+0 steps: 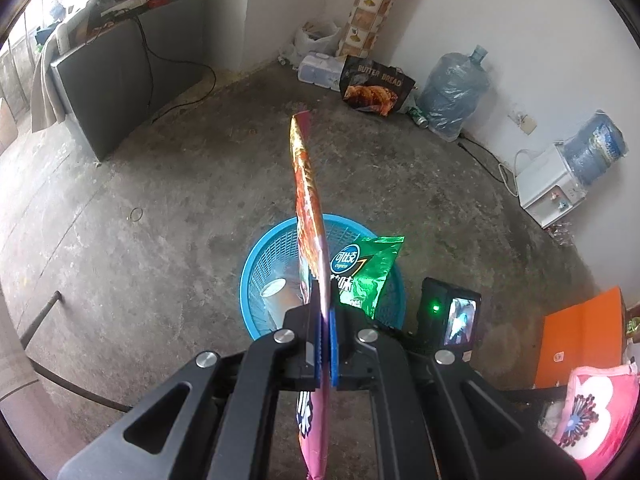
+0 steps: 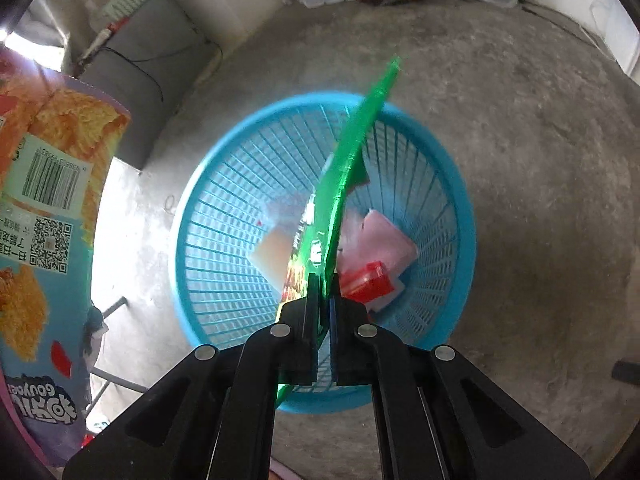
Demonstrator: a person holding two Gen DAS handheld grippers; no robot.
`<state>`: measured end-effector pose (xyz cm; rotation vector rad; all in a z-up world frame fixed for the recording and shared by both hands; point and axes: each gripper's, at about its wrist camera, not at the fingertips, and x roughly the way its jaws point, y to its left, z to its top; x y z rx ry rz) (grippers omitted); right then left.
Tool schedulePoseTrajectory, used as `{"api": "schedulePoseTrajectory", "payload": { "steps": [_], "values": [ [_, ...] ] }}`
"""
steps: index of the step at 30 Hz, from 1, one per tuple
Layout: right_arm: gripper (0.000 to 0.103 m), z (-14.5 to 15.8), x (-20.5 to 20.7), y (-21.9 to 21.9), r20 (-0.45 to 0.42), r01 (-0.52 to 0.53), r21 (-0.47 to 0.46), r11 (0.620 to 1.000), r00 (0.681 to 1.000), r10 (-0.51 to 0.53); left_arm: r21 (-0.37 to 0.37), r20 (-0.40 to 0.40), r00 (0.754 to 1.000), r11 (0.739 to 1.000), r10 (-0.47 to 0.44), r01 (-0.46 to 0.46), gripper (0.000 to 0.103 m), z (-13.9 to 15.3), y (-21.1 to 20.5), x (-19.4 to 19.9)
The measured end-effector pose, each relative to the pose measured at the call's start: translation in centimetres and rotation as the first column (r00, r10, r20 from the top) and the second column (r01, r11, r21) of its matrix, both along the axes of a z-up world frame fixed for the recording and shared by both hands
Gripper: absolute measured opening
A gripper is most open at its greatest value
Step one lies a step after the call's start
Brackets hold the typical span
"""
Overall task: Collect trash
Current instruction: 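Carry the snack bag and green chip bag over the blue wastebasket, then open both grippers to drop both bags into the basket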
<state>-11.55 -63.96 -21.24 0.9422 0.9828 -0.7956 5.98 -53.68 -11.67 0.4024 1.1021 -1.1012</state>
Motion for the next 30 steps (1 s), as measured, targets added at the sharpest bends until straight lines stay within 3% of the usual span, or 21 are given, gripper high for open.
{"api": "schedulePoseTrajectory", "payload": {
  "steps": [2,5,6,7,8,10,14,19,23,27,30],
  "values": [
    [0.005,0.3,-0.9,-0.2,0.069,0.029,0.041,0.999,0.997,-0.031,0.008,0.010,1.000,1.000,0.003,-0.003,0.003,-0.6,-0.8,0.0],
    [0.021,0.8,-2.7,-0.3,0.161,0.090,0.111,0.990,0.981,-0.107,0.022,0.038,0.999,0.999,-0.031,0.030,0.004,-1.8,-2.5,-0.9],
    [0.027,0.9,-3.5,-0.4,0.194,0.116,0.135,0.984,0.971,-0.141,0.039,0.033,0.998,0.998,-0.046,0.045,0.007,-2.3,-3.0,-1.1],
    [0.031,1.2,-4.2,-0.3,0.215,0.137,0.154,0.978,0.962,-0.169,0.067,0.017,0.998,0.996,-0.064,0.063,0.017,-3.0,-3.7,-1.4],
    [0.032,1.3,-4.8,-0.3,0.232,0.156,0.171,0.973,0.953,-0.193,0.084,-0.003,0.998,0.994,-0.069,0.069,0.032,-3.5,-4.0,-1.6],
    [0.034,1.4,-6.0,-0.4,0.259,0.187,0.197,0.962,0.937,-0.235,0.083,-0.044,0.997,0.995,-0.057,0.061,0.041,-3.9,-4.0,-1.8],
    [0.036,1.5,-8.0,-0.2,0.275,0.226,0.219,0.949,0.919,-0.283,0.063,-0.077,0.997,0.998,-0.018,0.023,0.045,-3.2,-2.9,-1.3],
    [0.036,3.1,-9.6,0.4,0.285,0.254,0.173,0.952,0.912,-0.295,0.013,-0.050,0.999,1.000,0.013,-0.012,0.047,1.1,-1.3,-0.6],
    [0.032,6.7,-8.3,0.5,0.290,0.208,0.034,0.978,0.934,-0.208,-0.034,-0.019,1.000,0.999,0.011,-0.011,0.052,6.2,1.1,-0.3],
    [0.028,9.9,-2.6,1.3,0.211,-0.005,-0.125,0.992,0.977,0.031,-0.099,-0.003,1.000,0.995,-0.004,0.003,0.057,11.0,4.9,0.3],
    [0.028,9.4,3.1,2.0,0.108,-0.187,-0.145,0.972,0.973,0.203,-0.147,0.015,1.000,0.989,0.009,-0.006,0.059,14.0,9.5,1.2]
  ]
}}
